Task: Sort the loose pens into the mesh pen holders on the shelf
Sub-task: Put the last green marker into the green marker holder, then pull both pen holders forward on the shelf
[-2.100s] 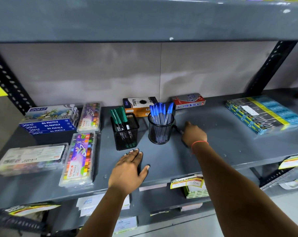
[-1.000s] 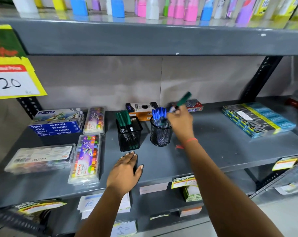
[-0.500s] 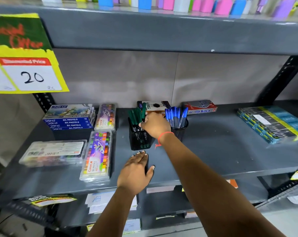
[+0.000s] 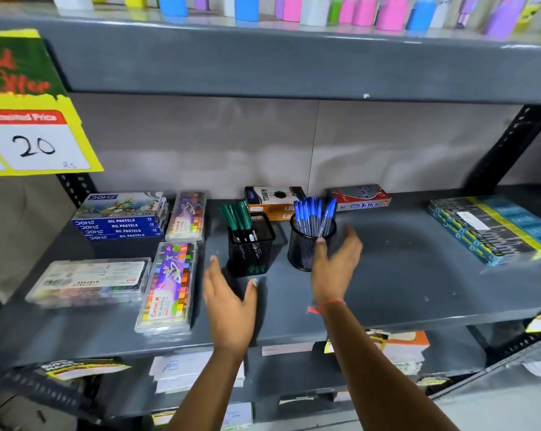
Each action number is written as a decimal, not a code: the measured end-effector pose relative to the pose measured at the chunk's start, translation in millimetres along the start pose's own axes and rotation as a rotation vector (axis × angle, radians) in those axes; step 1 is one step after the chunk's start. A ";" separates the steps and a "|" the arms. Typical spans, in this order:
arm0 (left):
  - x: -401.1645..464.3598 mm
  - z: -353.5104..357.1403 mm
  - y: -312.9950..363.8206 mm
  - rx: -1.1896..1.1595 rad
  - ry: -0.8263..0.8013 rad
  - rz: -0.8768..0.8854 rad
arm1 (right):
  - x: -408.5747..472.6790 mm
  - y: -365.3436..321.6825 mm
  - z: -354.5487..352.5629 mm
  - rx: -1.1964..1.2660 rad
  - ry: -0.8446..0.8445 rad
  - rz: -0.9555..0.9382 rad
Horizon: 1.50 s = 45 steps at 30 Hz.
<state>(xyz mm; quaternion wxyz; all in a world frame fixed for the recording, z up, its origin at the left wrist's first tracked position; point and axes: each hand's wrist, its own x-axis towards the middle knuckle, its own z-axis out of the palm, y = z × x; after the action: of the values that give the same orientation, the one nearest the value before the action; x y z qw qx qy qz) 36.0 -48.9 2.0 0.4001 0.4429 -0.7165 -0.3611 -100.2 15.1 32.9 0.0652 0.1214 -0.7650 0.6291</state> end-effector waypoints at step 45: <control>-50.0 7.7 14.6 0.137 0.180 -0.228 | -38.9 37.7 -52.0 -0.039 -0.329 0.160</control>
<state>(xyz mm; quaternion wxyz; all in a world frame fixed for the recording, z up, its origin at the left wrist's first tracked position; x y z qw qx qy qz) 38.4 3.6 -1.2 0.3881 0.5782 -0.6457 -0.3131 -75.7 76.7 -2.2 -0.1084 0.1601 -0.7846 0.5891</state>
